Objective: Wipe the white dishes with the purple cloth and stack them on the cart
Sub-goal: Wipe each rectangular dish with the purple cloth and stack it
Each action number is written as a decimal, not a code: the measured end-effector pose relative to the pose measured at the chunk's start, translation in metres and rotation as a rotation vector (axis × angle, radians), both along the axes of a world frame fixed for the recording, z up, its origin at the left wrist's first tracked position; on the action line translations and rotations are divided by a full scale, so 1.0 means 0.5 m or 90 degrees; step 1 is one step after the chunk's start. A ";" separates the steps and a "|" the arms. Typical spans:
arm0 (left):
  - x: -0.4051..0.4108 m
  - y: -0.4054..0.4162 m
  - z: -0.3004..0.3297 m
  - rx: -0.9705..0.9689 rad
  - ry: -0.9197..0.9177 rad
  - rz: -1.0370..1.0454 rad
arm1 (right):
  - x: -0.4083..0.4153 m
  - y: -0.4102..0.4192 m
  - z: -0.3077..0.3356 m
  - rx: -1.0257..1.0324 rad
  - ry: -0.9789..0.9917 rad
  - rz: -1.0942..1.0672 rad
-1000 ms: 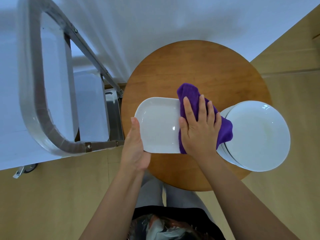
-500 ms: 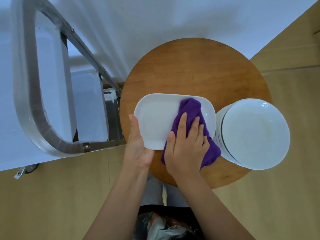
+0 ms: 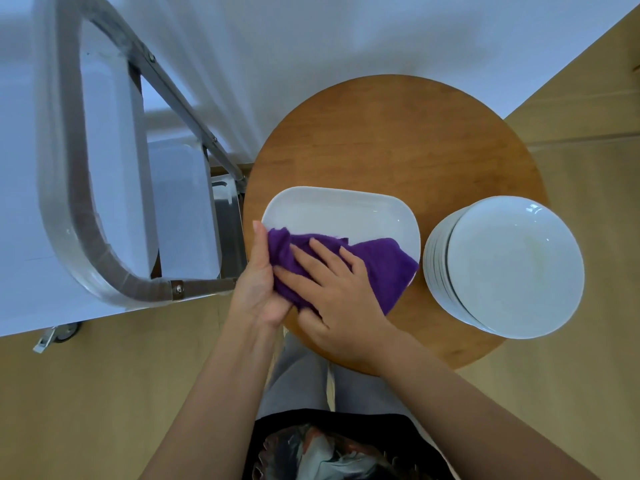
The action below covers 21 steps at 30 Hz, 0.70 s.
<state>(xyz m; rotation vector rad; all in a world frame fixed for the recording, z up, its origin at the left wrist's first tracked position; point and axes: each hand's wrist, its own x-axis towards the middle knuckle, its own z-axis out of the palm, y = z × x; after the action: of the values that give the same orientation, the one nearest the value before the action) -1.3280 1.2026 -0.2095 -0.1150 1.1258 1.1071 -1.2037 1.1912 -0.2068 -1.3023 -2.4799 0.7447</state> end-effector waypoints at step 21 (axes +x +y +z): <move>-0.089 0.053 0.027 -0.009 0.097 -0.176 | 0.132 0.036 -0.024 0.367 -0.104 0.164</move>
<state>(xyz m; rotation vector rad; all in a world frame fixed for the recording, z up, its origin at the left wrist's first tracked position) -1.3726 1.2291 -0.1962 0.1135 1.2445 0.8721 -1.1377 1.2091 -0.2189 -0.8692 -2.7237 -0.0568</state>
